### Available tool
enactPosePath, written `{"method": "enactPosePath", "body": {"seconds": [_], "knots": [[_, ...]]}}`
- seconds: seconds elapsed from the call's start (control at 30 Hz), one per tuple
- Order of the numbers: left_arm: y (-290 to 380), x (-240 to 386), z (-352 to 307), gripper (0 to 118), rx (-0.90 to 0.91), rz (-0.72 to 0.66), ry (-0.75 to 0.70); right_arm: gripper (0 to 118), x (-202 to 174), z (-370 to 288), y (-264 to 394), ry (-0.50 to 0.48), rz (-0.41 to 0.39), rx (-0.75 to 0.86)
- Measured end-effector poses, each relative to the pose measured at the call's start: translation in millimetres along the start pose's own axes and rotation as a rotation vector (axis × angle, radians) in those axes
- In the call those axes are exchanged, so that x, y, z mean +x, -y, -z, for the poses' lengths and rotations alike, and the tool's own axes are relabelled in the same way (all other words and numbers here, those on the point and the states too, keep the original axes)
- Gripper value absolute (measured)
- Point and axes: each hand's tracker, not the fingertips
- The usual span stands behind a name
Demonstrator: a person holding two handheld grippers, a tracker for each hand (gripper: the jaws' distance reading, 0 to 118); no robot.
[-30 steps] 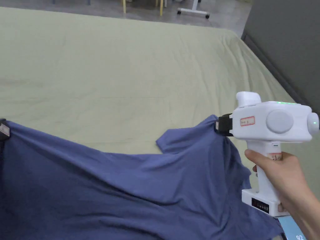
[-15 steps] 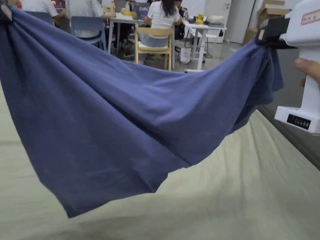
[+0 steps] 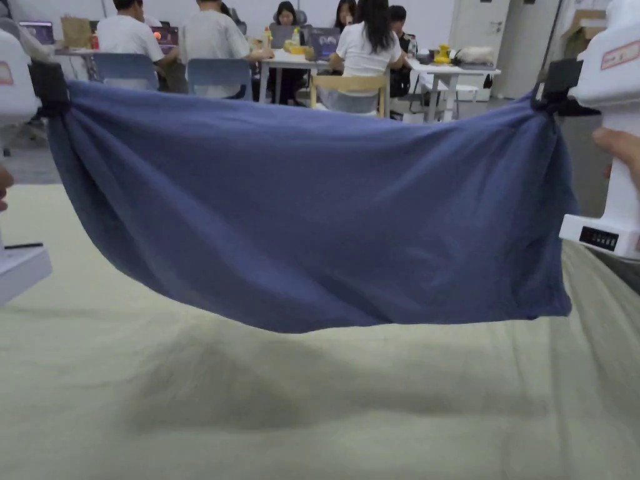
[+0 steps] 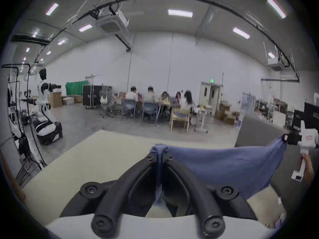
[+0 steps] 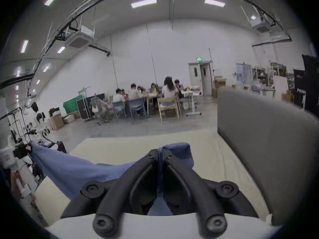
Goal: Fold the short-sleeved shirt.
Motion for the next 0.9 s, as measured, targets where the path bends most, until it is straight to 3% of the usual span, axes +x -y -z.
{"method": "enactPosePath", "body": {"seconds": [0.2, 0.27, 0.37, 0.53, 0.9], "knots": [[189, -17, 41, 3, -0.341, -0.067, 0.023, 6, 26, 59, 186, 0.028, 0.012, -0.308], [245, -21, 45, 3, -0.445, -0.156, 0.062, 6, 31, 67, 248, 0.078, 0.032, -0.413], [294, -25, 50, 3, -0.586, -0.234, 0.06, 6, 35, 73, 307, 0.104, 0.021, -0.515], [291, -25, 26, 3, -0.543, -0.195, 0.059, 6, 34, 49, 325, 0.077, -0.045, -0.474], [291, -36, -130, 3, -0.493, -0.114, 0.109, 6, 40, -137, 370, 0.049, -0.078, -0.448]]}}
